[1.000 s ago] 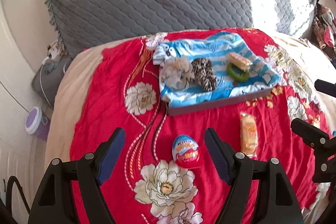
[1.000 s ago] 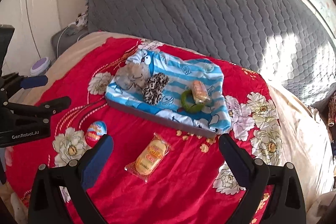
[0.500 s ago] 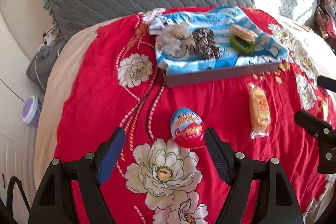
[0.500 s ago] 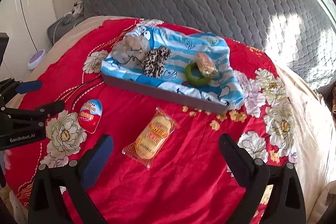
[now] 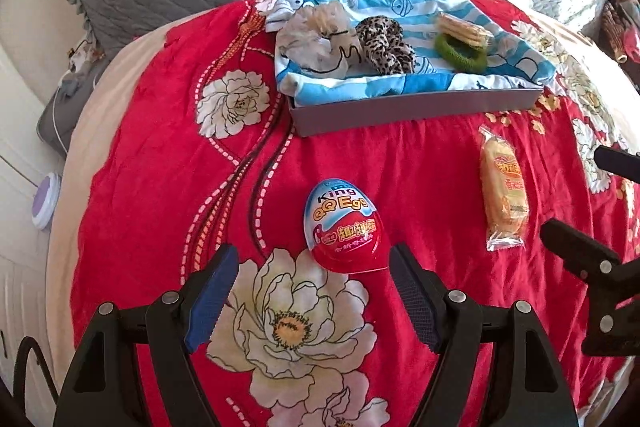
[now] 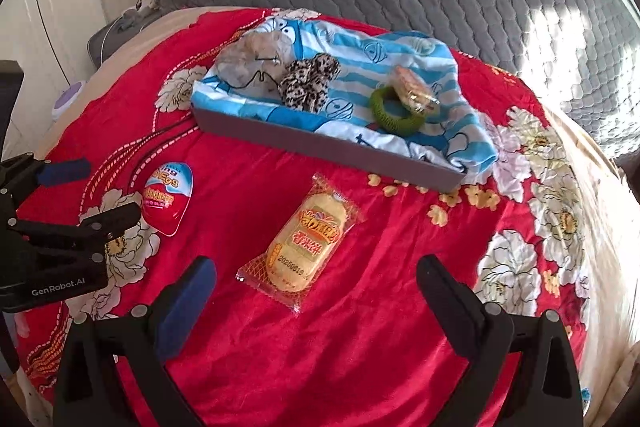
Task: Organize objects
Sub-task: 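Move the left tool to the red-blue QQ egg while the right tool approaches the yellow bread pack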
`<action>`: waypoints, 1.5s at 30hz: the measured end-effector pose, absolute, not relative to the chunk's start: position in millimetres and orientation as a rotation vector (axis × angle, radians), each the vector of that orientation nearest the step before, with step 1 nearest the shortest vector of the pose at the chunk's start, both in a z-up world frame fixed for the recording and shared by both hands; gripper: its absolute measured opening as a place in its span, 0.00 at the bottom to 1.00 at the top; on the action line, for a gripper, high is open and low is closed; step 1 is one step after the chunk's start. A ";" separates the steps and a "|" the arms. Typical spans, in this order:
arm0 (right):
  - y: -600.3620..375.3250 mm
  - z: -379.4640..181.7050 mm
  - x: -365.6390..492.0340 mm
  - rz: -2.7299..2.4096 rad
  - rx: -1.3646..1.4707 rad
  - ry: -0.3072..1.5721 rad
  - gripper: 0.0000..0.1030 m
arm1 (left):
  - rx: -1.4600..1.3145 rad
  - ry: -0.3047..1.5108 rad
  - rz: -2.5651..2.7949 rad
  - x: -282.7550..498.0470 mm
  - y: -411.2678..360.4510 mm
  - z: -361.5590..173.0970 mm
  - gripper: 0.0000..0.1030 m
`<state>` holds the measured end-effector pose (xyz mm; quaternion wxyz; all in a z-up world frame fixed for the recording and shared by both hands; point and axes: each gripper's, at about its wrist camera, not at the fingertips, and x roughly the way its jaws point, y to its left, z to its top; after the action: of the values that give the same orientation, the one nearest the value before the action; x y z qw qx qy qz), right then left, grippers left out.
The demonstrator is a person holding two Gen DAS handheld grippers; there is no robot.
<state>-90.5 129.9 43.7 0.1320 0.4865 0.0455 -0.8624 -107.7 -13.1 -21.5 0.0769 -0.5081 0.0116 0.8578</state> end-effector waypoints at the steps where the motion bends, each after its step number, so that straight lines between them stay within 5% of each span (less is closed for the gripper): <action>1: 128.7 40.9 -91.8 -2.500 1.418 0.128 0.98 | -1.527 0.030 2.569 -109.5 -12.4 -23.3 0.76; 45: 127.2 -19.4 -137.5 -2.523 1.546 0.021 0.97 | -1.654 -0.151 2.476 -157.4 -4.0 -74.8 0.76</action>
<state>-137.5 127.2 -19.4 0.0912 0.5203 0.0071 -0.8491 -157.4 -4.0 -74.8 0.0802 -0.5530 -0.0505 0.8278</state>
